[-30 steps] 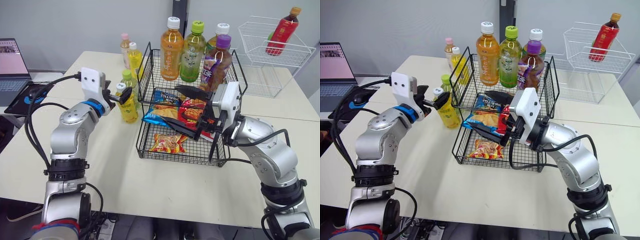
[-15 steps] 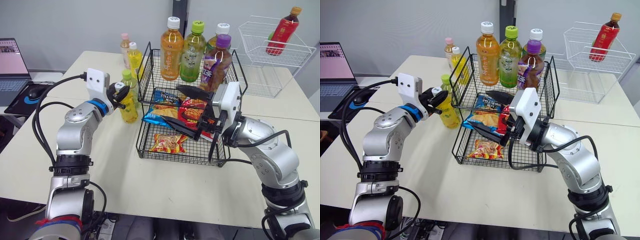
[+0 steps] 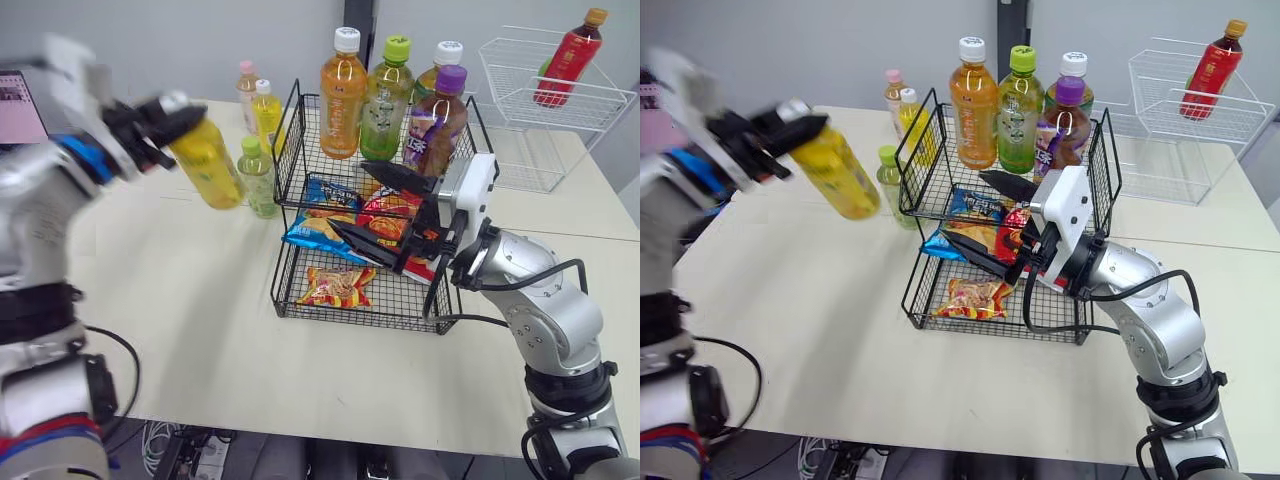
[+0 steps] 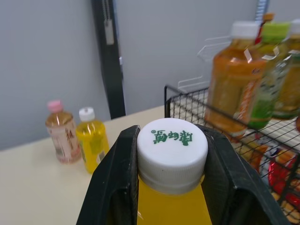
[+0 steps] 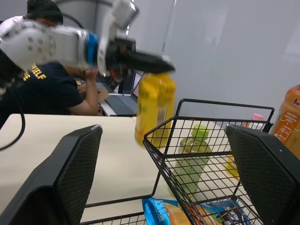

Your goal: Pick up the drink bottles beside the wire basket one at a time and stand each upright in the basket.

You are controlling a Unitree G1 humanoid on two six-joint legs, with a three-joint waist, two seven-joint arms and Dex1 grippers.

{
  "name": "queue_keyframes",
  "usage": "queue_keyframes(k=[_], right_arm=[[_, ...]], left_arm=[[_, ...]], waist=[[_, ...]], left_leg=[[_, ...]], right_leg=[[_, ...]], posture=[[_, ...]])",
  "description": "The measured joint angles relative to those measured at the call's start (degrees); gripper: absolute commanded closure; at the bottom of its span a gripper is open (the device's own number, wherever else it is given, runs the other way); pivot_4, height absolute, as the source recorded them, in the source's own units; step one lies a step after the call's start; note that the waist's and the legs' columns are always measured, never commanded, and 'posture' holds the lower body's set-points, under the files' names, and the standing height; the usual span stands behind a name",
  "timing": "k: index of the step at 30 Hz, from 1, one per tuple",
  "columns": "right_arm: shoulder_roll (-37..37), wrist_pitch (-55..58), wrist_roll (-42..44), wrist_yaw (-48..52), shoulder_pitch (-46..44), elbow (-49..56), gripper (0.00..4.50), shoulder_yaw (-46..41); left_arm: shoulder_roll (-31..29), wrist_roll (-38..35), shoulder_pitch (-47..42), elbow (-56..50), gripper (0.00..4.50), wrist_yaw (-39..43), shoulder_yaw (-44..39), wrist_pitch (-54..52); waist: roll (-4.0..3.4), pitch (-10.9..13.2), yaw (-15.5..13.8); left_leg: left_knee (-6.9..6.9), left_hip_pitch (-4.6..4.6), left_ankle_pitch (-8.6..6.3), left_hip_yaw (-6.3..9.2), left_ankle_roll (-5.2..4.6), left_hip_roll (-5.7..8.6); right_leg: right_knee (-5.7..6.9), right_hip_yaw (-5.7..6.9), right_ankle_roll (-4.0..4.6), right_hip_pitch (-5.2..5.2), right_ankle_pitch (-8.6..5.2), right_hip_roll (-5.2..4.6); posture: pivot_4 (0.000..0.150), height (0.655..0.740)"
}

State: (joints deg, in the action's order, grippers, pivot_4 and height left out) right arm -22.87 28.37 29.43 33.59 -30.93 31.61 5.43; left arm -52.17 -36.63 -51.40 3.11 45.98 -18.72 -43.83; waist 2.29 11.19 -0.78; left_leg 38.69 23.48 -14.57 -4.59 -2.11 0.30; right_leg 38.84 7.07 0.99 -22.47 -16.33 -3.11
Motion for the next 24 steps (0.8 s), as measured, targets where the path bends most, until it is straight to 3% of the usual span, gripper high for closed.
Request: queue_keyframes(k=[6, 12, 24], right_arm=[[-0.06, -0.62, -1.17, -1.44, 0.37, 0.14, 0.00, -2.26], [-0.13, -1.16, -2.29, -3.88, 1.22, 1.02, 0.00, -3.71], [0.12, -0.74, -6.38, -12.43, 6.84, 8.09, 0.00, -5.39]], left_arm=[[-3.70, -4.05, -21.85, 9.27, 3.14, 7.99, 2.30, -4.98], [3.32, -4.81, -37.08, 17.56, 3.14, 13.29, 6.51, -5.53], [20.43, 7.55, -35.80, 30.67, 3.14, 18.62, 18.70, 6.98]], waist=[[0.09, 0.06, -0.64], [0.07, 0.07, -0.51], [0.04, 0.08, 0.03]], left_leg=[[0.09, 0.01, 0.00, 0.00, -0.01, 0.01], [0.08, -0.01, 0.00, -0.01, -0.01, 0.02], [0.12, 0.56, 0.03, -0.17, 0.01, 0.02]], right_leg=[[0.06, 0.00, -0.04, 0.03, 0.00, 0.01], [0.14, -0.02, -0.07, 0.00, -0.02, 0.02], [0.23, -0.11, -0.03, -0.69, 0.00, 0.03]], posture=[[0.150, 0.7400], [0.150, 0.7400], [0.150, 0.7400]])
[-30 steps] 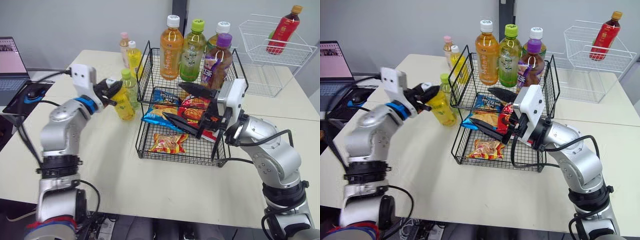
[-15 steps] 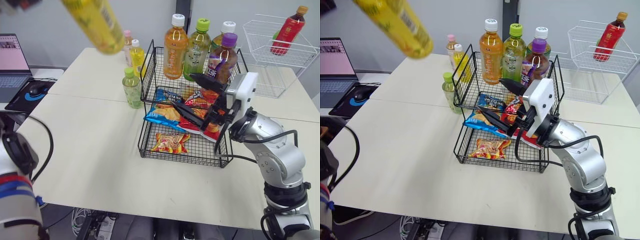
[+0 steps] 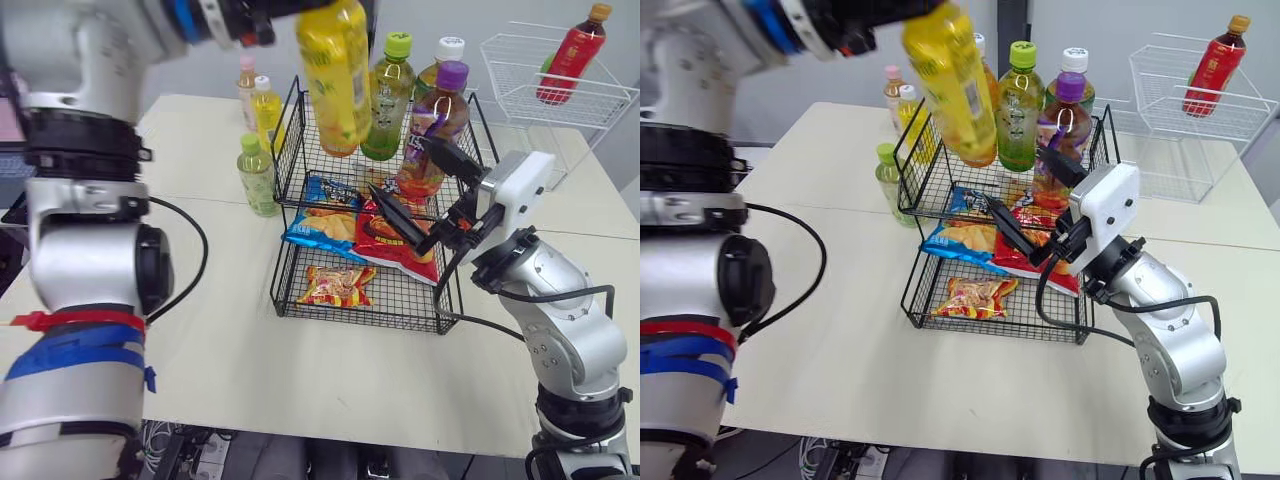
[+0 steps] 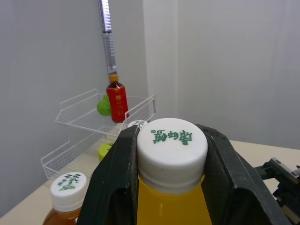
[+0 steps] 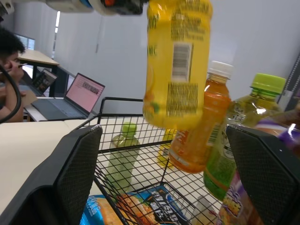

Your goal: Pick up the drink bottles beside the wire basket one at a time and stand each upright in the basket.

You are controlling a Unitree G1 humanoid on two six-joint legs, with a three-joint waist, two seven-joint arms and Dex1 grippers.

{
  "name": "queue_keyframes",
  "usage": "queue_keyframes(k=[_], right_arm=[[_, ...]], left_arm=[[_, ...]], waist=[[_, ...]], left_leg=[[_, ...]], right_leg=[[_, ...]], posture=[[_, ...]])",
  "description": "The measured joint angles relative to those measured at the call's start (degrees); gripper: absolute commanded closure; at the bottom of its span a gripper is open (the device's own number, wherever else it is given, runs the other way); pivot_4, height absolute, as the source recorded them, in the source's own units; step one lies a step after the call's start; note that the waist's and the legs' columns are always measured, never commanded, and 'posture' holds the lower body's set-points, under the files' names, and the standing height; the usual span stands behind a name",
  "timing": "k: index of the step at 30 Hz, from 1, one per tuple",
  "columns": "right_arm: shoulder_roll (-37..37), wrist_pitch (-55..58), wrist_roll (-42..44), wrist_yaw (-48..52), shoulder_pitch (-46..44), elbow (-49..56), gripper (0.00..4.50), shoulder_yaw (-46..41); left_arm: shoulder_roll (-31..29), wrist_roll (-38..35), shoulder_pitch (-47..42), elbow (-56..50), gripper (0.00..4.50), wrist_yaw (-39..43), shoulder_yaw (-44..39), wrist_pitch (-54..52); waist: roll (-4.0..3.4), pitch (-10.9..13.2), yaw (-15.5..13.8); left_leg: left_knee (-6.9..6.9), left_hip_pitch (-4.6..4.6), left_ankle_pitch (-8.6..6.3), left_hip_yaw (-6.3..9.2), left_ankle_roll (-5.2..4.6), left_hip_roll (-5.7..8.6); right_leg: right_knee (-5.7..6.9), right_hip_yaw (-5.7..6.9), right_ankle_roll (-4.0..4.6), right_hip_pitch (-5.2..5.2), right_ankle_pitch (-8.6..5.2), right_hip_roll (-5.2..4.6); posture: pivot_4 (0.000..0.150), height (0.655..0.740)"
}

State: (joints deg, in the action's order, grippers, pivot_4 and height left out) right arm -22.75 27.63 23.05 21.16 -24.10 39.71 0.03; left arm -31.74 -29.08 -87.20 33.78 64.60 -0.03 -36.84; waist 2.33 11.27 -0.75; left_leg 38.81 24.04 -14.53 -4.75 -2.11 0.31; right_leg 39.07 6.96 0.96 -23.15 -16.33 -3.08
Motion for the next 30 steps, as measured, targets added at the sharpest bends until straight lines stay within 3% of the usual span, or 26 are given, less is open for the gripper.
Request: queue_keyframes(k=[10, 20, 25, 30], right_arm=[[-0.16, 3.20, -1.67, -4.41, 3.33, 5.21, 0.00, -0.88], [-0.79, 4.85, -1.55, -5.41, 4.24, 6.73, 0.00, -0.97], [-1.73, 4.92, -1.33, -3.52, 3.99, 6.47, 0.00, -0.74], [-1.79, 4.98, 1.55, 0.64, 2.01, 4.35, 0.00, 1.02]], left_arm=[[7.88, 7.37, 1.69, 10.03, 3.14, 3.75, 3.35, 11.72], [10.26, 8.14, 0.95, 14.10, 0.02, 6.03, 1.22, 14.89], [5.99, 6.47, 1.71, 10.34, 0.02, 4.21, -3.29, 11.27], [-0.27, 2.55, 12.53, -3.78, 0.02, -1.62, -9.84, 3.21]], waist=[[-0.01, 0.01, 0.50], [-0.02, 0.00, 0.66], [-0.04, -0.01, 1.13], [-0.19, -0.10, 1.18]], left_leg=[[0.02, -0.01, 0.01, -0.02, 0.01, 0.00], [0.04, -0.02, 0.01, -0.02, 0.00, 0.00], [0.03, -0.08, 0.02, -0.03, 0.01, -0.01], [0.11, -0.18, 0.08, -0.01, 0.09, -0.01]], right_leg=[[0.03, -0.01, 0.00, 0.00, -0.01, 0.01], [0.07, -0.02, 0.00, 0.00, -0.01, 0.02], [0.13, -0.05, 0.01, 0.00, -0.01, 0.04], [0.34, -0.11, 0.02, 0.04, -0.01, 0.03]], posture=[[0.150, 0.7400], [0.150, 0.7400], [0.150, 0.7400], [0.150, 0.7400]])
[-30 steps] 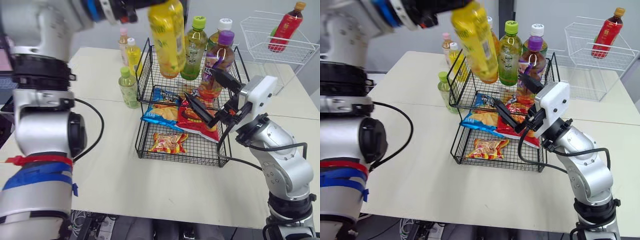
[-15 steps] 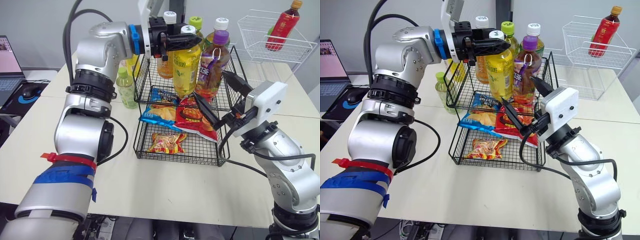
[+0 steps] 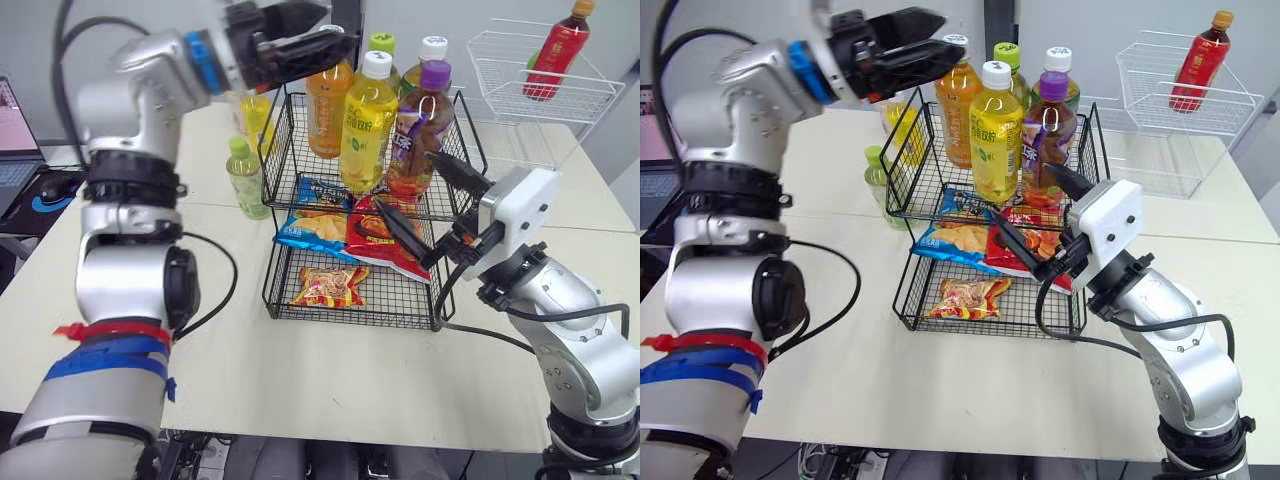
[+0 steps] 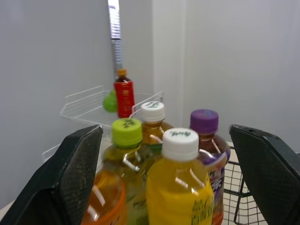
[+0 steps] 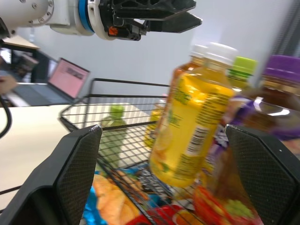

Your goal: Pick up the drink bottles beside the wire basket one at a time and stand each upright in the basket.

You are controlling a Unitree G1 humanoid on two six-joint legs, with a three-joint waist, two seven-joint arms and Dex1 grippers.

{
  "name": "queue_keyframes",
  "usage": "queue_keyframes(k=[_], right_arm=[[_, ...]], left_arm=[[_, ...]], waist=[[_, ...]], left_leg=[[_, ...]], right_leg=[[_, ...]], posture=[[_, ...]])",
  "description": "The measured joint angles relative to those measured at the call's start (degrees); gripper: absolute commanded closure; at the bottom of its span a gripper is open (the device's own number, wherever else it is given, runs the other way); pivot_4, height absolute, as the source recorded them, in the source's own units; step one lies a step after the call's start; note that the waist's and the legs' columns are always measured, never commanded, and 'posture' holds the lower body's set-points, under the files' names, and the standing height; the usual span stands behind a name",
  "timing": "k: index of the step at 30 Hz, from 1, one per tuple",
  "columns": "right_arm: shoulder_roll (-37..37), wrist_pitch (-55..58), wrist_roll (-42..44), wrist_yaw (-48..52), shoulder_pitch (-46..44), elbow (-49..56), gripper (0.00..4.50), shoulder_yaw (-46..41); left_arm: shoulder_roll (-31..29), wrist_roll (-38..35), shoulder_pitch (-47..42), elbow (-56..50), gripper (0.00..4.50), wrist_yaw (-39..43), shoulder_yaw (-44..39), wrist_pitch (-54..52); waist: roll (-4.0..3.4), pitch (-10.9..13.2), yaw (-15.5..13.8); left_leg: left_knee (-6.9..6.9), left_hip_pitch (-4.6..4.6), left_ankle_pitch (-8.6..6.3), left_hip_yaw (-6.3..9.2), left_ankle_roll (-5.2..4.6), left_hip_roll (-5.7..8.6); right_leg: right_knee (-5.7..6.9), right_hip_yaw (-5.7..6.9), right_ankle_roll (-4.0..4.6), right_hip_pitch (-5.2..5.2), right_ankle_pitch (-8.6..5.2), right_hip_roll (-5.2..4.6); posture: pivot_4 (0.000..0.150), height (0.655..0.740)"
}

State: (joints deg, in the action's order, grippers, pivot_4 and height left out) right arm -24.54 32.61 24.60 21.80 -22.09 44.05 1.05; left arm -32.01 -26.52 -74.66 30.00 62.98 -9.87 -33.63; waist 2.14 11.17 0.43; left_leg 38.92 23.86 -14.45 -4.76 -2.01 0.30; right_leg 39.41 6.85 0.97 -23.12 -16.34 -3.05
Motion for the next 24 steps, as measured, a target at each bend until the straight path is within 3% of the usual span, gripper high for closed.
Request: queue_keyframes(k=[5, 7, 10, 14, 18, 21, 24], right_arm=[[0.13, -0.13, 3.98, 5.65, -2.70, -4.59, 0.00, 0.94], [-0.11, -0.25, 5.72, 9.25, -4.89, -7.42, 0.00, 1.86], [-0.41, -0.95, 6.41, 13.78, -7.65, -11.21, 0.00, 3.18], [-0.21, -2.20, 7.03, 18.92, -9.64, -14.98, 0.00, 4.88], [0.49, -2.82, 8.01, 21.94, -11.03, -16.94, 0.00, 5.53], [0.71, -3.19, 8.14, 23.19, -11.21, -17.89, 0.00, 5.88], [1.16, -3.53, 8.08, 23.38, -11.31, -18.64, 0.00, 5.96]], left_arm=[[-7.93, -0.09, 13.55, -11.45, 0.02, -11.96, -8.07, -3.78], [-12.77, 0.17, 24.19, -20.50, 0.02, -13.73, -12.04, -3.51], [-14.18, 0.34, 42.50, -29.81, 0.02, -15.40, -18.60, -3.39], [-5.32, -2.48, 64.35, -45.03, 0.02, -21.03, -27.17, -5.84], [3.46, -6.28, 76.82, -60.11, 0.02, -27.98, -31.05, -7.22], [6.69, -8.08, 81.01, -65.51, 0.02, -31.81, -30.91, -7.55], [6.41, -8.68, 79.73, -66.56, 0.02, -35.63, -30.60, -7.54]], waist=[[0.01, 0.00, -0.10], [-0.05, -0.03, 0.37], [-0.06, -0.04, 0.49], [0.04, -0.08, -0.26], [0.08, -0.12, -1.06], [0.06, -0.10, -1.34], [0.04, -0.09, -1.55]], left_leg=[[0.03, -0.04, 0.07, 0.01, -0.02, 0.00], [-0.03, -0.12, 0.07, -0.06, -0.02, 0.00], [-0.04, -0.16, 0.07, -0.03, -0.02, 0.00], [-0.01, -0.09, 0.06, 0.05, -0.03, -0.01], [-0.03, -0.25, 0.04, 0.17, -0.07, 0.00], [-0.10, -0.68, -0.07, 0.25, -0.24, -0.01], [-0.14, -0.83, -0.09, 0.25, -0.32, -0.01]], right_leg=[[0.15, -0.01, 0.01, -0.01, 0.01, -0.01], [0.11, -0.11, 0.01, 0.01, 0.01, -0.03], [0.12, -0.10, 0.02, 0.04, 0.01, -0.04], [0.03, -0.03, 0.03, 0.06, 0.03, -0.08], [-0.23, 0.07, -0.02, 0.42, 0.12, -0.09], [-0.36, 0.15, -0.02, 0.88, 0.12, -0.09], [-0.34, 0.15, 0.01, 0.96, 0.15, -0.07]], posture=[[0.150, 0.7400], [0.150, 0.7400], [0.150, 0.7400], [0.150, 0.7400], [0.150, 0.7400], [0.150, 0.7400], [0.150, 0.7400]])
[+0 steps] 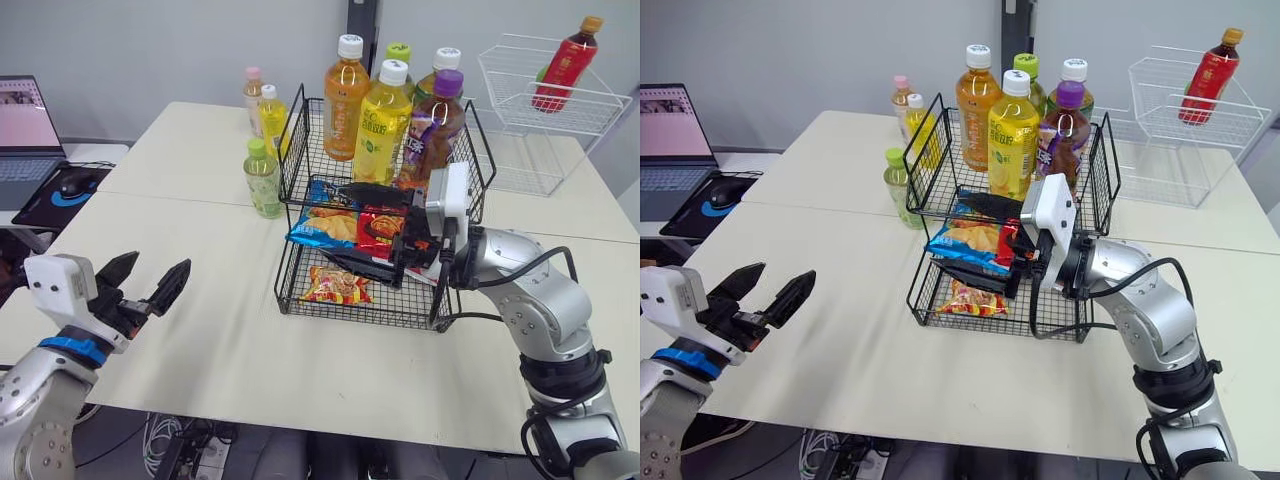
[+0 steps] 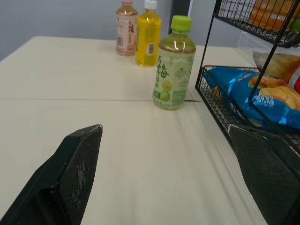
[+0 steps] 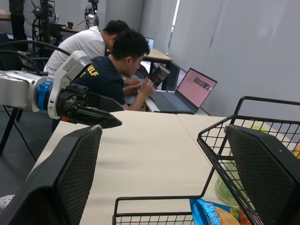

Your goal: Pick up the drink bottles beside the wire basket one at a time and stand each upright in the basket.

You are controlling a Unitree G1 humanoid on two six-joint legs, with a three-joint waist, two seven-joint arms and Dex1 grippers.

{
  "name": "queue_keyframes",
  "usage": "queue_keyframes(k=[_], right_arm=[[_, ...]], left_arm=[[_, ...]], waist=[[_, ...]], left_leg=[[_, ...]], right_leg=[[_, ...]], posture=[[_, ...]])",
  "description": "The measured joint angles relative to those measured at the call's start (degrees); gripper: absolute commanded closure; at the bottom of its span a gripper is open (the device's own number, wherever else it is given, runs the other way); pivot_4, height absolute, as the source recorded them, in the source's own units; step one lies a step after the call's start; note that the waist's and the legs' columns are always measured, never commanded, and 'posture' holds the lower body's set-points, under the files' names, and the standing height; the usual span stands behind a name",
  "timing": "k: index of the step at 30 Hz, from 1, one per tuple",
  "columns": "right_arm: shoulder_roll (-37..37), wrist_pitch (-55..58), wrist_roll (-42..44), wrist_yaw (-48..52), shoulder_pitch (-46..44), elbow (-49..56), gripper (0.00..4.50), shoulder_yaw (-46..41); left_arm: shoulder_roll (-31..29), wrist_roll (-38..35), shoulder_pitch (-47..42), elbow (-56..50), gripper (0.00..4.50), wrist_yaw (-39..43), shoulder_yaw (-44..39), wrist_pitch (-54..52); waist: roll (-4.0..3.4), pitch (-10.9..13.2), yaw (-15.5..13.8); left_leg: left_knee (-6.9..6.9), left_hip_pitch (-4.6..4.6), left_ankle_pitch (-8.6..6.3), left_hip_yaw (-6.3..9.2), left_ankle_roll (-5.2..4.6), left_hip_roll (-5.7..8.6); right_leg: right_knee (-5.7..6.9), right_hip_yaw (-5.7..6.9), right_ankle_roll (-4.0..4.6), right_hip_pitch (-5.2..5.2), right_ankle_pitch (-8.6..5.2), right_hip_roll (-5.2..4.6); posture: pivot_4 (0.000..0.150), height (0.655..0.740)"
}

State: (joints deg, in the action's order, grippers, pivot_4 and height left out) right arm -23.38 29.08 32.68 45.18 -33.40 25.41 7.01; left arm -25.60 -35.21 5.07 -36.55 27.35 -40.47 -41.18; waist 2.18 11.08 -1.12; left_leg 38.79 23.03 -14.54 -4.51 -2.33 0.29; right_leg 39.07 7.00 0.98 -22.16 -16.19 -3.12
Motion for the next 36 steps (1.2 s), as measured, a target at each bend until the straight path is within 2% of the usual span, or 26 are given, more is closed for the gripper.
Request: queue_keyframes(k=[4, 7, 16, 23, 29, 36], right_arm=[[0.59, -0.59, -0.61, -0.29, -0.31, -0.52, 0.00, 0.07], [0.92, -1.08, -2.01, -1.26, -0.33, -0.38, 0.00, 0.28], [-0.22, -0.78, -3.32, -6.01, 1.88, 3.25, 0.00, -0.93], [-0.73, 1.17, -3.52, -9.70, 3.74, 7.32, 0.00, -1.37], [-1.24, 2.55, -3.73, -11.87, 4.21, 9.08, 0.00, -1.49], [-1.58, 2.84, -3.87, -13.10, 4.67, 9.93, 0.00, -1.52]], left_arm=[[-2.91, 1.29, -8.95, 4.42, 0.02, -4.90, 3.34, -0.02], [-4.77, 4.04, -18.91, 12.15, 0.02, -6.61, 9.14, 1.14], [-3.69, 14.69, -41.90, 43.11, 0.02, -5.26, 25.24, 13.06], [-2.25, 20.57, -56.10, 67.69, 0.02, -3.44, 28.68, 26.45], [0.47, 22.08, -62.78, 81.94, 0.02, 1.03, 30.08, 33.72], [1.36, 24.05, -67.93, 90.84, 0.02, 3.05, 31.17, 38.21]], waist=[[-0.01, 0.00, -0.31], [0.00, 0.00, -0.37], [0.00, 0.00, -0.16], [0.01, 0.00, -0.16], [0.02, 0.01, -0.15], [0.03, 0.02, -0.02]], left_leg=[[-0.01, -0.03, 0.08, -0.01, -0.04, 0.00], [-0.01, -0.02, 0.14, -0.08, 0.01, 0.00], [-0.07, 0.14, 0.17, -0.22, 0.08, 0.00], [-0.08, 0.17, 0.17, -0.23, 0.08, 0.00], [-0.06, 0.24, 0.17, -0.23, 0.08, 0.00], [-0.06, 0.28, 0.17, -0.23, 0.08, 0.00]], right_leg=[[0.05, 0.00, -0.03, 0.03, 0.07, 0.02], [-0.01, -0.02, -0.09, 0.04, 0.11, 0.02], [-0.07, -0.05, -0.12, -0.11, 0.13, 0.02], [-0.09, -0.04, -0.12, -0.14, 0.13, 0.01], [-0.12, -0.03, -0.12, -0.18, 0.13, 0.00], [-0.11, 0.00, -0.13, -0.21, 0.13, 0.00]], posture=[[0.150, 0.7400], [0.150, 0.7400], [0.150, 0.7400], [0.150, 0.7400], [0.150, 0.7400], [0.150, 0.7400]])
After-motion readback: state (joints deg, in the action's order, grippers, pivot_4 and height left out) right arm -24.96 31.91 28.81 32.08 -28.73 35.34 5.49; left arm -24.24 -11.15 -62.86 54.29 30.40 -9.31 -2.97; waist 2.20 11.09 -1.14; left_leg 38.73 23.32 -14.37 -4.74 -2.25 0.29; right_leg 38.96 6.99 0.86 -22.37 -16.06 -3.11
